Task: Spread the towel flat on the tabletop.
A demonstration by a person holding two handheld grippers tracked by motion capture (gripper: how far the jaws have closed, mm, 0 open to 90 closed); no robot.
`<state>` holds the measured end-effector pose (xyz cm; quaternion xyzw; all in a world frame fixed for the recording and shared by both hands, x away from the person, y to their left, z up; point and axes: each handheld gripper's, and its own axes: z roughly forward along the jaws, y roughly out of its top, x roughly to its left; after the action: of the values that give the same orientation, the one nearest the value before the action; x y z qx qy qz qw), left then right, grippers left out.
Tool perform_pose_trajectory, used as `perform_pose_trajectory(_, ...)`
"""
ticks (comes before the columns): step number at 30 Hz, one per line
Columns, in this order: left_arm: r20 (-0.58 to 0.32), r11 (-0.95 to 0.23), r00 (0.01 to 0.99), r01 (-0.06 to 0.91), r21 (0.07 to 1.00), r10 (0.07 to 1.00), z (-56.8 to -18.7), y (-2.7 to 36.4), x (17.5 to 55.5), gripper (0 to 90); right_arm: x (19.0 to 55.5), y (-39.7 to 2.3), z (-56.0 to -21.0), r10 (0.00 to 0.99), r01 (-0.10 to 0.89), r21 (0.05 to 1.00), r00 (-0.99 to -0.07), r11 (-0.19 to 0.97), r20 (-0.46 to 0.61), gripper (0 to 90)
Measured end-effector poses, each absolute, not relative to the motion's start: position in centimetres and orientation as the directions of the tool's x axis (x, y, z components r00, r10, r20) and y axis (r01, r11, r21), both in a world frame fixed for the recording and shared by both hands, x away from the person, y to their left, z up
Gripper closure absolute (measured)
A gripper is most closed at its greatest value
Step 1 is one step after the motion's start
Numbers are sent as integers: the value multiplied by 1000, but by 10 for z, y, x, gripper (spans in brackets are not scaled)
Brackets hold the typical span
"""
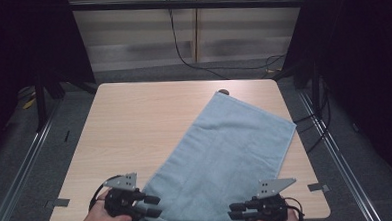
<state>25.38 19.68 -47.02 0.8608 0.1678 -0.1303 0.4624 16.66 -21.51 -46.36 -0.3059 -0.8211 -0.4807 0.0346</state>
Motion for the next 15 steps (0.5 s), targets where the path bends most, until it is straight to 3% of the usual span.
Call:
perform_pose_trajectory(8, -324, -524, 878, 472, 709, 353, -488, 155, 329, 579, 224, -238, -483, 667, 612, 729, -685, 308, 293, 679)
perform_pose_trajectory(11, -239, -579, 887, 443, 685, 396, -498, 141, 337, 579, 235, -244, -491, 745, 655, 695, -614, 296, 262, 661)
perform_pose_trajectory(13, -247, -566, 885, 446, 693, 395, -500, 142, 337, 598, 237, -246, -495, 780, 680, 671, -577, 294, 242, 633)
perform_pose_trajectory(15, -200, -588, 896, 414, 695, 395, -499, 146, 329, 612, 239, -249, -499, 782, 689, 673, -564, 270, 263, 635)
